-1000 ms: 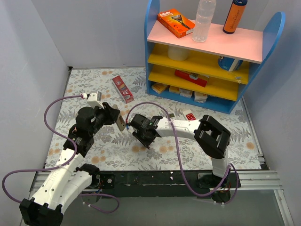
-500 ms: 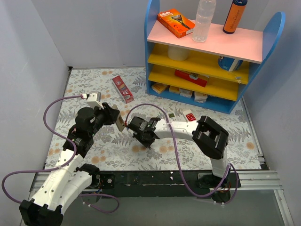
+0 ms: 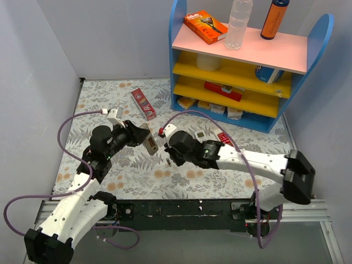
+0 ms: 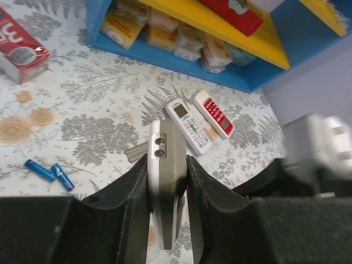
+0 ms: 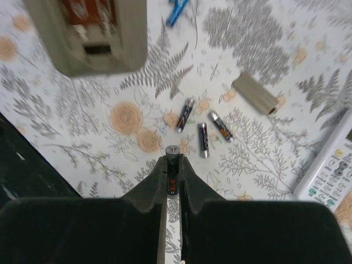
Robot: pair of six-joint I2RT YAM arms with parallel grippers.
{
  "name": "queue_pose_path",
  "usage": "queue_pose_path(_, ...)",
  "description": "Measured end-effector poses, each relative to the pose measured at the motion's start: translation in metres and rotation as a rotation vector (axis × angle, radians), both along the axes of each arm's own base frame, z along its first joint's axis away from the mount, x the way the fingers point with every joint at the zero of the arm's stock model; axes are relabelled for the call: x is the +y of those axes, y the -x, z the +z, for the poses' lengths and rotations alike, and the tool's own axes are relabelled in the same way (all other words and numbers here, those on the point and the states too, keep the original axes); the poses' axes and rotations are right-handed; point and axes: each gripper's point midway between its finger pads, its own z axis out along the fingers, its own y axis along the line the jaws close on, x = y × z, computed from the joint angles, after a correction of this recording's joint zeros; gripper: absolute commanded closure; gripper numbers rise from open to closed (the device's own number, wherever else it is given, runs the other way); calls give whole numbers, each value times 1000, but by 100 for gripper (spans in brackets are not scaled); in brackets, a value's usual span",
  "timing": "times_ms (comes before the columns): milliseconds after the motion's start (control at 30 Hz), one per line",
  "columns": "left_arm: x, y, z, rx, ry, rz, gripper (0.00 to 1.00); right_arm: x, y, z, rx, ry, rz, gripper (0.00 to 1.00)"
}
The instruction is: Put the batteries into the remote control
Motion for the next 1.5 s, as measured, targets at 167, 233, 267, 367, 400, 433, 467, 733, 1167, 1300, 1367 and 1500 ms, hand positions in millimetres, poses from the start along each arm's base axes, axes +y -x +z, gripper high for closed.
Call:
queue_pose_path(167, -19, 1, 0, 15, 83, -85, 100, 4, -9, 71, -164, -303, -27, 99)
queue_pose_path(233, -26, 1, 2, 16, 112, -118, 100, 3, -11, 93, -216, -407, -30, 99)
queue_pose_path(267, -29, 1, 3, 16, 127, -134, 100, 3, -11, 101, -239, -450, -28, 99)
queue_pose_path(367, -38, 1, 6, 20, 162, -181, 100, 5, -12, 123, -299, -555, -21, 99)
queue_pose_path(400, -40, 1, 7, 21, 169, -190, 100, 6, -13, 128, -312, -577, -19, 99)
queue_pose_path(433, -42, 1, 7, 24, 177, -204, 100, 7, -13, 133, -329, -604, -13, 99)
queue_pose_path(467, -45, 2, 9, 22, 184, -217, 100, 9, -14, 139, -349, -636, -9, 99)
queue_pose_path(733, -55, 6, 15, 11, 215, -282, 100, 17, -17, 161, -442, -742, 26, 99)
queue_pose_path(1167, -60, 11, 19, 26, 244, -303, 100, 30, -24, 145, -490, -743, 45, 99)
queue_pose_path(1300, -61, 12, 19, 44, 263, -301, 100, 27, -25, 135, -492, -731, 36, 99)
queue_pose_path(1367, -61, 12, 19, 53, 269, -298, 100, 26, -25, 132, -492, -729, 33, 99)
queue_pose_path(1500, -61, 11, 19, 72, 282, -286, 100, 25, -26, 131, -498, -737, 26, 99)
